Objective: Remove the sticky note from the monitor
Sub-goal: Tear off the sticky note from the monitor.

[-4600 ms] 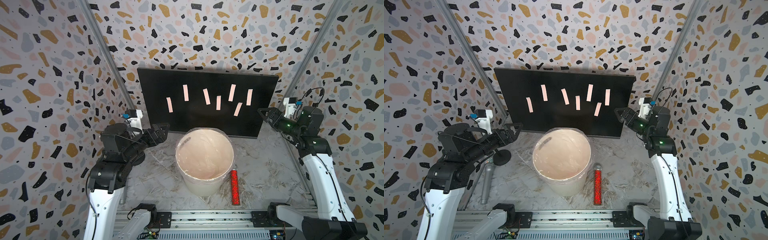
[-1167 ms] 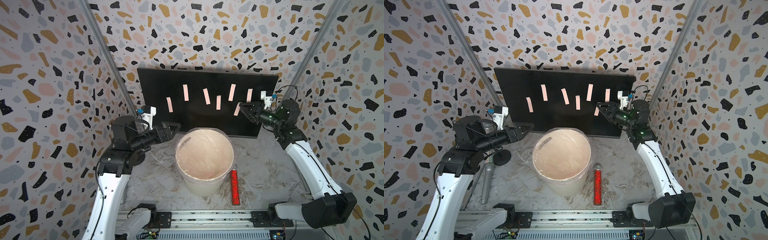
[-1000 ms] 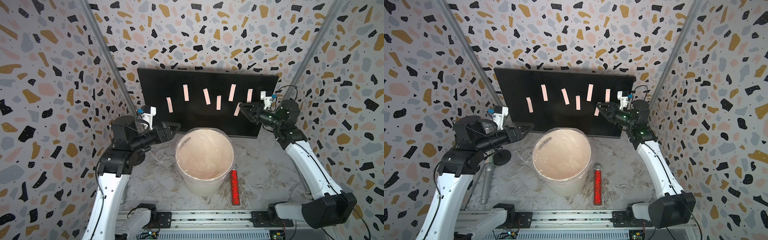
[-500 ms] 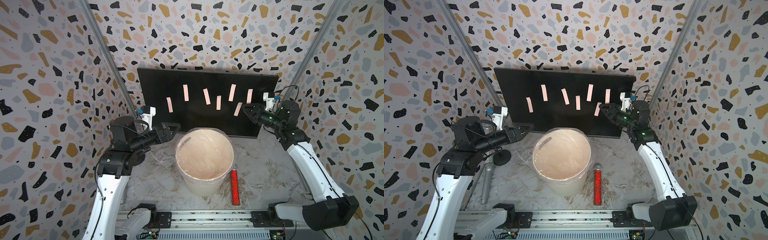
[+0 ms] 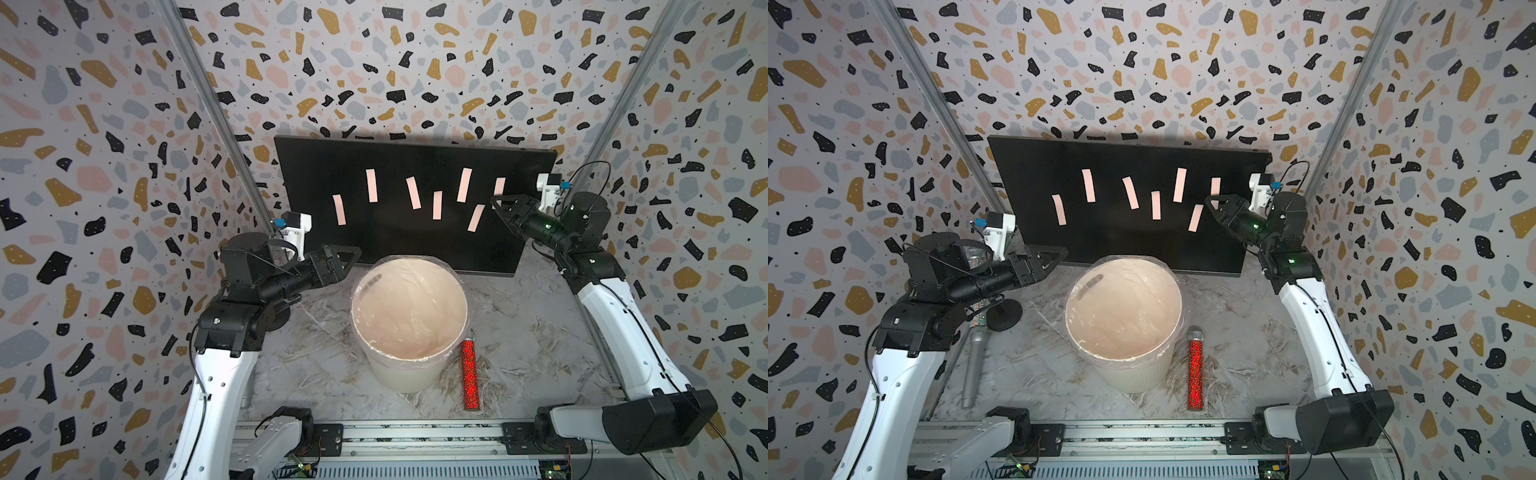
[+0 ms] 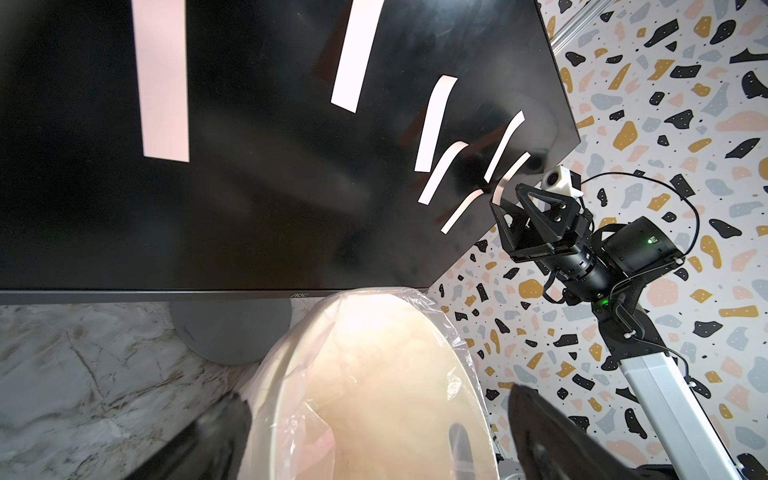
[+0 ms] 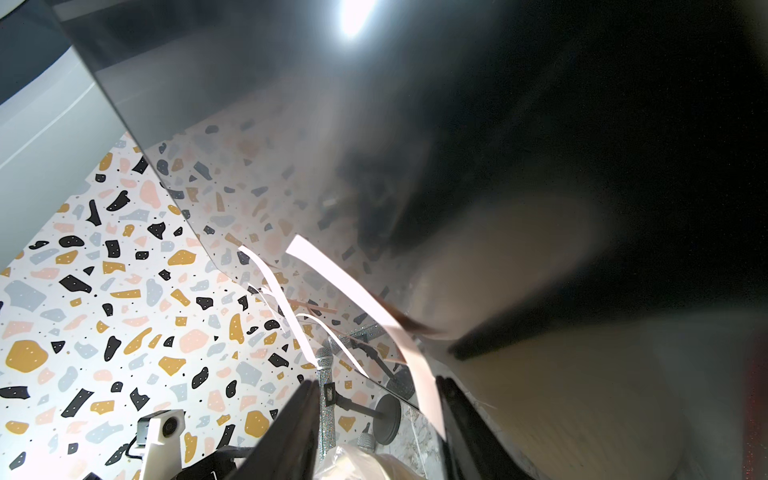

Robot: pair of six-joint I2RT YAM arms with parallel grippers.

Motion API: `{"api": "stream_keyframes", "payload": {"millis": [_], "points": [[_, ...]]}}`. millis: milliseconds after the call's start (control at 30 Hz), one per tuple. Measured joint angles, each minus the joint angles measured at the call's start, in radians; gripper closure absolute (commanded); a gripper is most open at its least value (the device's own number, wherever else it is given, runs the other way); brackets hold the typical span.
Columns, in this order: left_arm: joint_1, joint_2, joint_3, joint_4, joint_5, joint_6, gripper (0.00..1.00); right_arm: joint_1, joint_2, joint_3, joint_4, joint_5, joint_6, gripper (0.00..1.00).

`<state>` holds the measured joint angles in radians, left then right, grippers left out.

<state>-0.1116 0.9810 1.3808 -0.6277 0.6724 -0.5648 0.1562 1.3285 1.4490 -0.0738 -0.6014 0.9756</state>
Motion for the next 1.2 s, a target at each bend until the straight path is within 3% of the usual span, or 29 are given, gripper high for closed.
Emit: {"api": "stream_keyframes", "payload": {"millis": [167,533,1200], "points": [[-0.002,0.0,0.0,0.0,0.001,0.0,0.01,0.0,0.002,0.0,0.002,-0.003,0.01,0.63],[-0.002,0.0,0.0,0.0,0.002,0.0,0.01,0.0,-0.001,-0.001,0.006,-0.004,0.013,0.99],[-0.002,0.0,0.0,0.0,0.002,0.0,0.0,-0.001,-0.087,-0.113,-0.002,-0.014,0.023,1.0]]}}
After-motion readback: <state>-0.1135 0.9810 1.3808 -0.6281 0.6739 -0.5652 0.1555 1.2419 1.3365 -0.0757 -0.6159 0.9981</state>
